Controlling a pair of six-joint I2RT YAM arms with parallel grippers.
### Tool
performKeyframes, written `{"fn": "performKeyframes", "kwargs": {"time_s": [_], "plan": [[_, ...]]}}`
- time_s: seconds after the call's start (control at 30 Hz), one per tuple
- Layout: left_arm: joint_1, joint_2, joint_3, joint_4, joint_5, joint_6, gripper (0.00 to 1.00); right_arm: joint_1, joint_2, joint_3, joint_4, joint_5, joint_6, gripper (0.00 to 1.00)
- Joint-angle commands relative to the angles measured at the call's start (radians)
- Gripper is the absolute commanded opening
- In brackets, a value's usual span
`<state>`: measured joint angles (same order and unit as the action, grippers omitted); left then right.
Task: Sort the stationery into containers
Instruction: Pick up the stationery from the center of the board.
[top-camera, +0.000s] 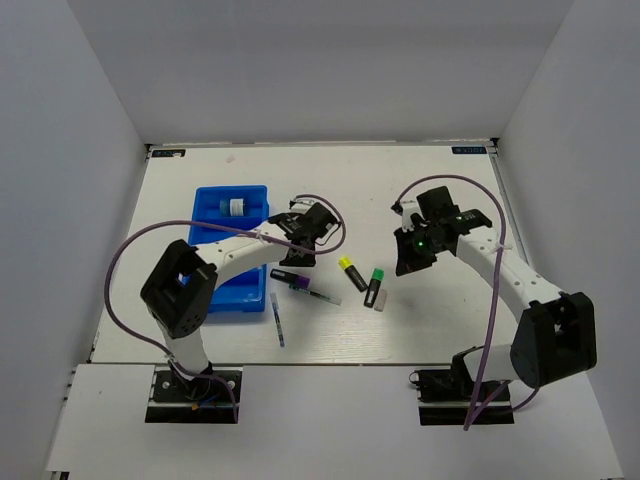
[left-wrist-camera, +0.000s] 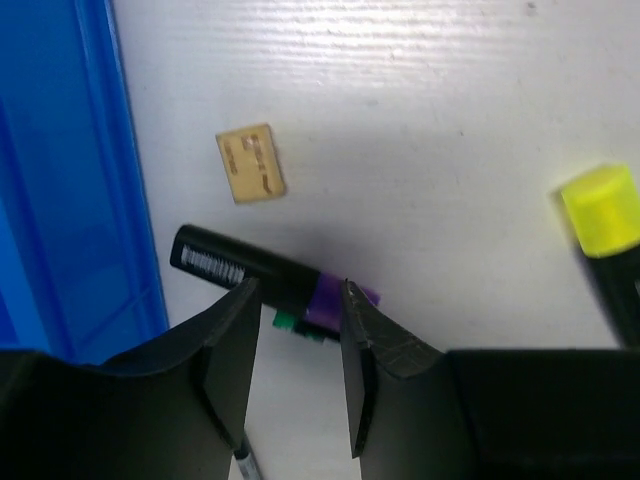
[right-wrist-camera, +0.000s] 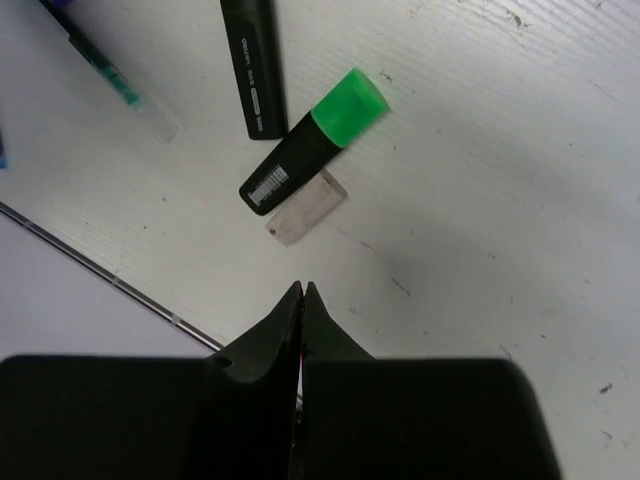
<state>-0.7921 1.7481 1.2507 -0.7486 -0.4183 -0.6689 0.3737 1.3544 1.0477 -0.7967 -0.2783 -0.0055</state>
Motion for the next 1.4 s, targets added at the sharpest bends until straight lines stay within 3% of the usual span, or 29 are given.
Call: {"fn": "performKeyframes", "kwargs": {"time_s": [0.0,0.37,0.8,1.0,1.17,1.23,1.3,1.33,1.37], "plan": [[-0.001,0.020,0.058,0.011,-0.103,-0.031,0.48,-0.033,-0.012,-0.050,0.108,-0.077,0.013,0.00],[0.034,0.093,0.021,0.061,-0.152,-0.029,0.59,-0.101,-0.028,-0.052,0.094,-0.173,0.013,0.05],[0.085,0.146,-0.046,0.181,-0.119,-0.021,0.59,-0.157,-0.021,-0.063,0.090,-0.245,-0.021,0.07],[0.102,0.162,-0.094,0.254,-0.089,-0.011,0.48,-0.180,-0.014,-0.064,0.086,-0.277,-0.017,0.07],[0.102,0.145,-0.122,0.270,-0.039,-0.009,0.21,-0.196,-0.015,-0.067,0.085,-0.283,-0.019,0.07],[0.090,0.104,-0.123,0.282,-0.028,0.008,0.17,-0.200,-0.014,-0.066,0.086,-0.283,-0.019,0.08],[0.080,0.079,-0.097,0.278,-0.019,0.020,0.16,-0.205,-0.015,-0.066,0.086,-0.288,-0.028,0.22],[0.076,0.027,-0.091,0.263,-0.017,0.038,0.16,-0.208,-0.011,-0.066,0.085,-0.295,-0.030,0.52],[0.074,-0.029,-0.045,0.247,-0.011,0.064,0.16,-0.211,-0.006,-0.066,0.077,-0.305,-0.046,0.68]]}}
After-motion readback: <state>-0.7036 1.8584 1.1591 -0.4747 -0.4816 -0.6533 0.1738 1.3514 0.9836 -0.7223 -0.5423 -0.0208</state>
